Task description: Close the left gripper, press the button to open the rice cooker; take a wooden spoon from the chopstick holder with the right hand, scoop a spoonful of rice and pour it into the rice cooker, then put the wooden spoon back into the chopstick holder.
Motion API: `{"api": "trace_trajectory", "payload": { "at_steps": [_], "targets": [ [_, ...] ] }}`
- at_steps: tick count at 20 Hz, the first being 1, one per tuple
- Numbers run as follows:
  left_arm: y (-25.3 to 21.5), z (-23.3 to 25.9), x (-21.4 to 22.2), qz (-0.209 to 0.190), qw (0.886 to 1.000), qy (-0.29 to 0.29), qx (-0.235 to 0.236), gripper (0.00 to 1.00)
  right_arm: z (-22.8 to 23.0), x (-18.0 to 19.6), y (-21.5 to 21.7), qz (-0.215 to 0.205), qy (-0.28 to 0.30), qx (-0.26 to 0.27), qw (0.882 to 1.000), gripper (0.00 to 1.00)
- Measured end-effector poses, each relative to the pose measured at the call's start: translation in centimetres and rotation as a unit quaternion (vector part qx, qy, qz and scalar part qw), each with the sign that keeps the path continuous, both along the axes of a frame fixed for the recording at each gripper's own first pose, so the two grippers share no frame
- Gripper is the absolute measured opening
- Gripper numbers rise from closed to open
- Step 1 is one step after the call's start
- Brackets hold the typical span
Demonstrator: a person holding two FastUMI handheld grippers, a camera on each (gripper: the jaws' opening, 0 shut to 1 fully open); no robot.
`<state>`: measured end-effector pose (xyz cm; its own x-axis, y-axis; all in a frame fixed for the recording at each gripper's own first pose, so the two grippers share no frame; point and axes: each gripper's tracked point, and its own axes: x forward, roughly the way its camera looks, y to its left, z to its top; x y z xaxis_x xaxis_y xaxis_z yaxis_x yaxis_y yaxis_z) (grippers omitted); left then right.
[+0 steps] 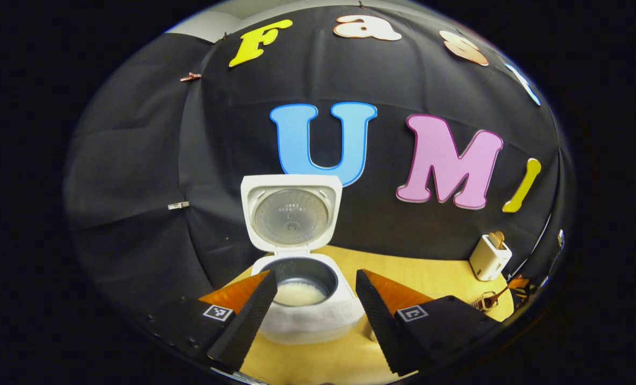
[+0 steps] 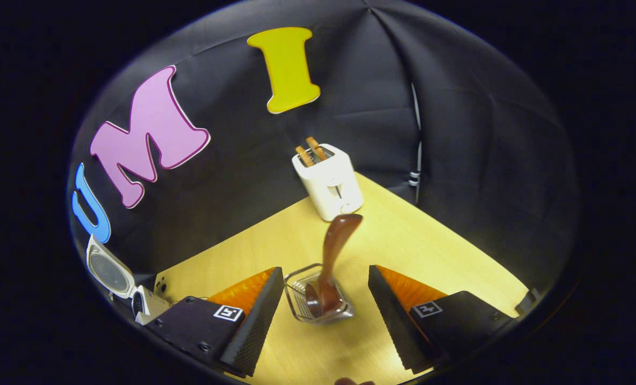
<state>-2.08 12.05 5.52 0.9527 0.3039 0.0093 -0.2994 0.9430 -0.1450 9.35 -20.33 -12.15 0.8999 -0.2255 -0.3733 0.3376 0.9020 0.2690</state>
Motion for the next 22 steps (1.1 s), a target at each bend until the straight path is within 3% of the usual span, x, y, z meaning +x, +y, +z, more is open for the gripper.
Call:
{"api": "trace_trajectory", "payload": {
  "at_steps": [3, 8, 12, 16, 22],
  "targets": [
    [2.7, 3.5, 1.9, -0.021, 0.999, -0.033, 0.007, 0.95, -0.3, -4.3, -0.8, -0.042, 0.0, -0.018, 0.999, 0.98],
    [9.9, 8.3, 5.5, -0.006, 0.998, -0.051, 0.04, 0.95, -5.0, -11.6, 0.3, -0.103, 0.041, -0.033, 0.993, 0.98],
    [14.0, 11.0, 9.8, -0.009, 0.998, -0.044, 0.031, 0.95, -6.6, -14.1, 3.5, -0.104, 0.07, -0.043, 0.991, 0.98],
    [17.1, 14.4, 13.9, -0.016, 0.997, -0.055, 0.054, 0.95, -7.1, -14.3, 6.9, -0.1, 0.066, -0.054, 0.991, 0.98],
    [19.6, 15.3, 20.5, -0.047, 0.997, -0.025, 0.047, 0.95, -9.9, -17.5, 11.8, -0.078, 0.112, -0.057, 0.989, 0.99]
  ]
}}
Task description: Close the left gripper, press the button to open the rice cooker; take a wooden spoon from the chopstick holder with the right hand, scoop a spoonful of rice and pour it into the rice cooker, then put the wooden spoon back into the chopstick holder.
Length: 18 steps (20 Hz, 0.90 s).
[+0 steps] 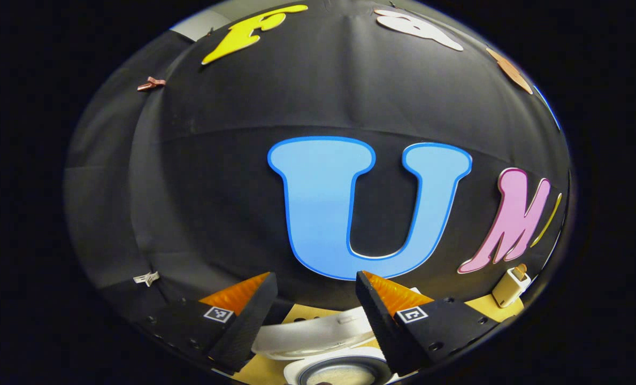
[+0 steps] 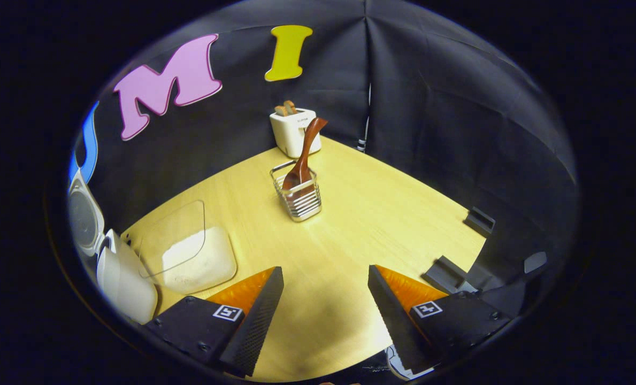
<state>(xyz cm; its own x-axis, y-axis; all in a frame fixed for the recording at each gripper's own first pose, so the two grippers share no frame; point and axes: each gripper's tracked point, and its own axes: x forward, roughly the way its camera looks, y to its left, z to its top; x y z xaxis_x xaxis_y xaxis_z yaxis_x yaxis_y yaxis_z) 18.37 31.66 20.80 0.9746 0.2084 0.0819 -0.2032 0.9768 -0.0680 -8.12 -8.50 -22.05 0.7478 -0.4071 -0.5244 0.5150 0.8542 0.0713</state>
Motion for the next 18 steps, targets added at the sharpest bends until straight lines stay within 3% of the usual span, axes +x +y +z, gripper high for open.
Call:
{"api": "trace_trajectory", "payload": {
  "at_steps": [4, 8, 9, 13, 15, 16, 18],
  "targets": [
    [0.1, -2.3, 4.1, -0.025, 0.998, 0.047, -0.017, 0.95, -0.4, -1.6, 2.0, 0.008, 0.016, -0.002, 1.0, 0.99],
    [-0.8, -4.4, 5.2, -0.046, 0.994, 0.091, -0.028, 0.92, -0.3, -2.1, 2.2, 0.006, 0.021, -0.007, 1.0, 0.99],
    [-1.4, -5.0, 4.7, -0.058, 0.993, 0.099, -0.036, 0.96, -0.4, -1.9, 2.2, 0.005, 0.021, -0.007, 1.0, 0.98],
    [-3.4, -7.3, 2.8, -0.095, 0.984, 0.123, -0.088, 0.98, -1.2, -1.6, 2.6, 0.021, 0.034, -0.016, 0.999, 0.99],
    [-5.1, -9.1, 1.2, -0.116, 0.979, 0.137, -0.102, 0.93, -1.3, -1.5, 2.8, 0.03, 0.039, -0.018, 0.999, 0.99],
    [-6.3, -10.3, 0.3, -0.128, 0.974, 0.147, -0.112, 0.98, -1.4, -1.4, 2.9, 0.031, 0.04, -0.015, 0.999, 0.99],
    [-8.4, -13.9, -2.3, -0.145, 0.964, 0.175, -0.142, 0.98, -1.6, -1.2, 3.1, 0.036, 0.045, -0.014, 0.998, 0.99]
  ]
}}
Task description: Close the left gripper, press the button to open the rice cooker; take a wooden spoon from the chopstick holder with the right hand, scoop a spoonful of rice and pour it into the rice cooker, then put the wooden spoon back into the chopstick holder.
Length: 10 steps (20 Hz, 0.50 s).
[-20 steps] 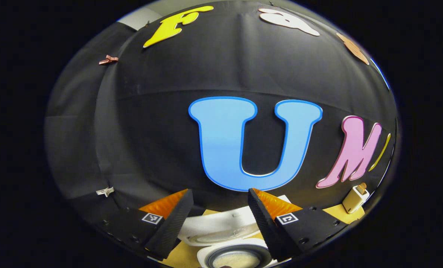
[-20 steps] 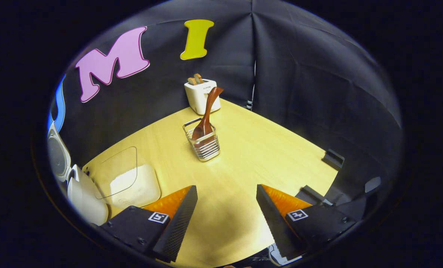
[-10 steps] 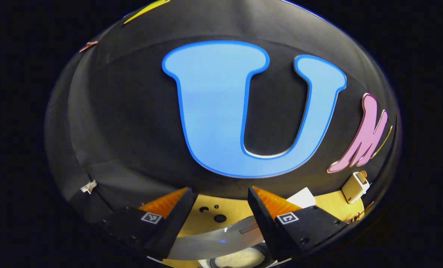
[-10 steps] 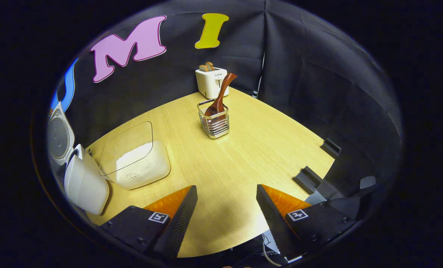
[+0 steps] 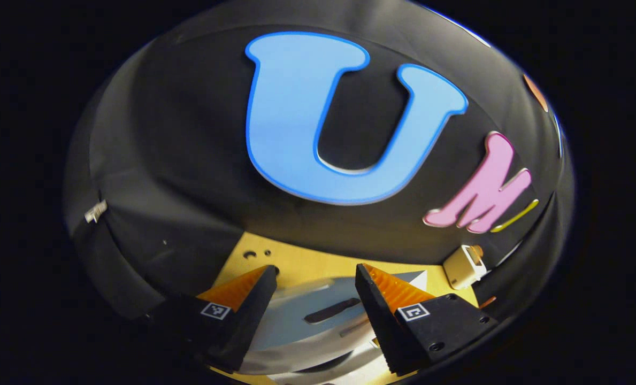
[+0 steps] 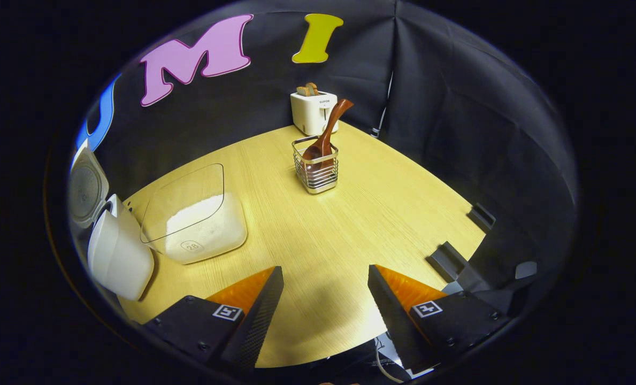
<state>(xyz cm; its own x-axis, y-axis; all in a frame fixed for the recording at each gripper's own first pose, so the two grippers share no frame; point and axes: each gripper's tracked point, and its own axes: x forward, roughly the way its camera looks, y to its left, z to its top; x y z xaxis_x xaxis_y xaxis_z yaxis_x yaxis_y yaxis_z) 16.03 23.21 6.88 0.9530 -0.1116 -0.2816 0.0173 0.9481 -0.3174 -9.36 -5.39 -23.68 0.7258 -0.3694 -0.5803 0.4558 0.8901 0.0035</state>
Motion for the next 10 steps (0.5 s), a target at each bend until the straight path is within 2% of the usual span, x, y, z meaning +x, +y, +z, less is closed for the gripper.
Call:
{"api": "trace_trajectory", "payload": {
  "at_steps": [2, 3, 4, 10],
  "targets": [
    [-1.4, -4.1, -2.0, 0.002, 1.0, 0.02, -0.02, 0.98, -0.3, -0.1, 0.2, 0.006, 0.007, -0.002, 1.0, 0.99],
    [-2.2, -4.7, -2.8, 0.003, 1.0, 0.017, -0.015, 0.99, -0.3, 0.1, 0.4, 0.011, 0.008, -0.002, 1.0, 0.99],
    [-2.9, -6.4, -3.3, 0.002, 1.0, 0.026, -0.001, 0.94, -0.3, 0.0, 0.5, 0.016, 0.01, -0.005, 1.0, 0.99],
    [-4.3, -12.7, -5.6, 0.023, 0.995, 0.042, 0.085, 0.96, -1.1, -1.7, 1.1, 0.051, 0.035, -0.031, 0.998, 0.99]
  ]
}}
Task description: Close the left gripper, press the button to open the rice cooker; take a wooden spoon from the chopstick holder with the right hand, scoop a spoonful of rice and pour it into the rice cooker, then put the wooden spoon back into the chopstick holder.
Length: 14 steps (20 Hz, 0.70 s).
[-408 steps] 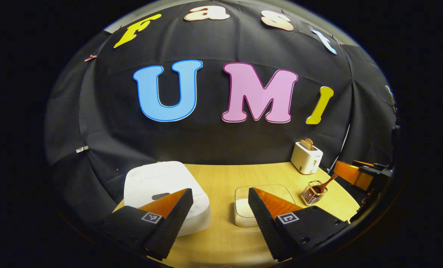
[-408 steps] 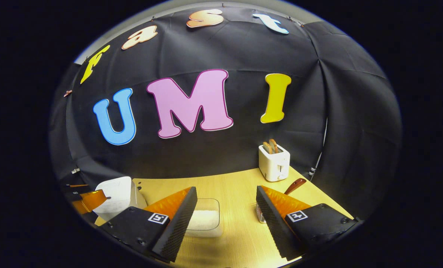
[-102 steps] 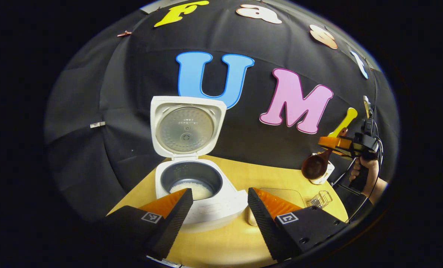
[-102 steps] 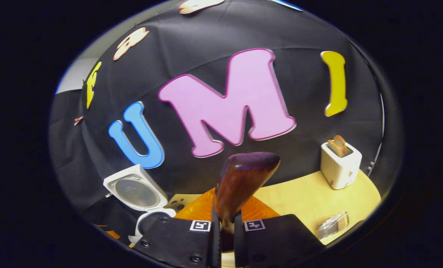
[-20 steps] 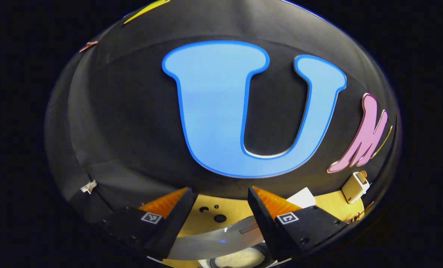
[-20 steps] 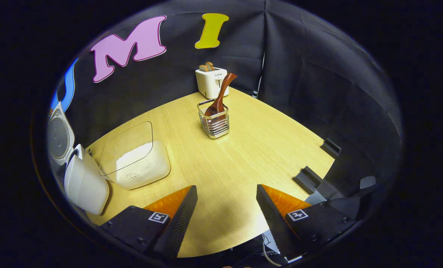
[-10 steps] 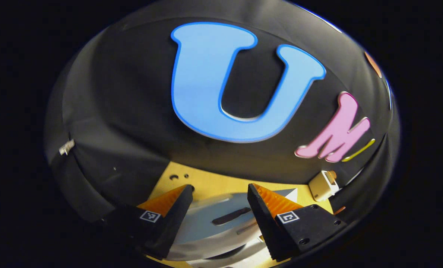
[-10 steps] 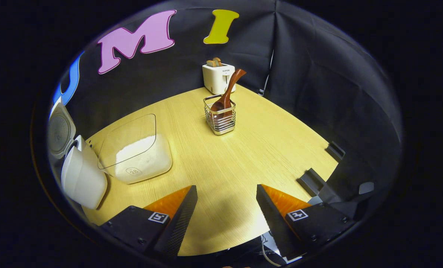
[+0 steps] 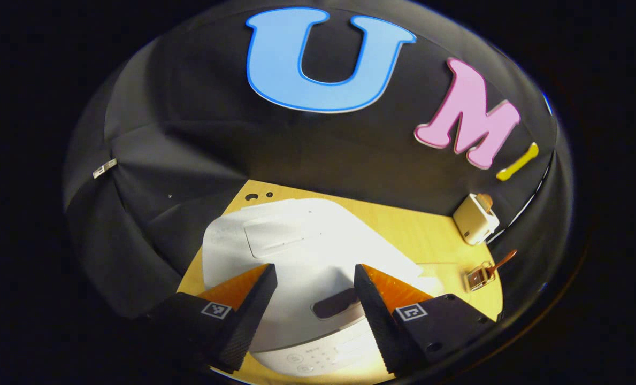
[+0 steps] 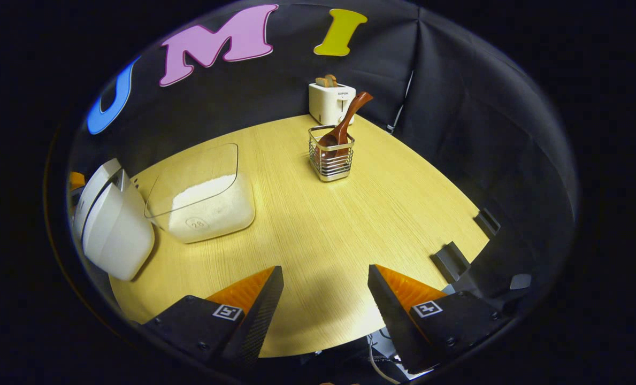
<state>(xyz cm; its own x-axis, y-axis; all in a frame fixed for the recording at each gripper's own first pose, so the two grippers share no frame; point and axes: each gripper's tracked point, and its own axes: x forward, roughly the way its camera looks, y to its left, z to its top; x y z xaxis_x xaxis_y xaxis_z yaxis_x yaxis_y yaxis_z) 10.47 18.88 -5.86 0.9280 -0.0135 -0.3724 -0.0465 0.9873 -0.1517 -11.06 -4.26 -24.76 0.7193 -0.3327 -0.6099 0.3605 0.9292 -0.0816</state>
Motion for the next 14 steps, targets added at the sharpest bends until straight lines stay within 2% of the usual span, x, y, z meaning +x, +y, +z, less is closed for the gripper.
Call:
{"api": "trace_trajectory", "payload": {
  "at_steps": [4, 5, 7, 8, 9, 11, 14],
  "targets": [
    [-0.4, -1.2, -0.3, 0.008, 0.999, -0.02, 0.05, 0.96, 1.4, -0.2, 0.2, 0.034, -0.004, -0.044, 0.998, 0.98],
    [-0.6, -1.9, -0.3, 0.012, 0.999, -0.015, 0.05, 0.97, 1.1, 0.0, 0.4, 0.042, 0.0, -0.048, 0.998, 0.98],
    [-0.8, -3.9, -0.3, 0.015, 0.998, 0.012, 0.056, 0.97, 0.2, 0.3, 1.3, 0.061, 0.015, -0.046, 0.997, 0.99],
    [-0.8, -3.3, -0.1, 0.013, 0.997, -0.007, 0.079, 0.92, -0.2, 0.4, 1.8, 0.072, 0.022, -0.045, 0.996, 0.99],
    [-0.9, -3.8, -0.1, 0.014, 0.996, -0.002, 0.089, 0.92, -0.4, 0.8, 2.2, 0.083, 0.025, -0.045, 0.995, 0.99],
    [-0.9, -3.9, -0.1, 0.017, 0.995, -0.012, 0.102, 0.98, -0.2, 1.9, 2.9, 0.106, 0.021, -0.053, 0.993, 0.99],
    [-1.1, -4.1, -0.1, 0.011, 0.993, -0.032, 0.115, 0.98, -0.6, 4.0, 3.7, 0.132, 0.011, -0.041, 0.99, 0.99]
  ]
}}
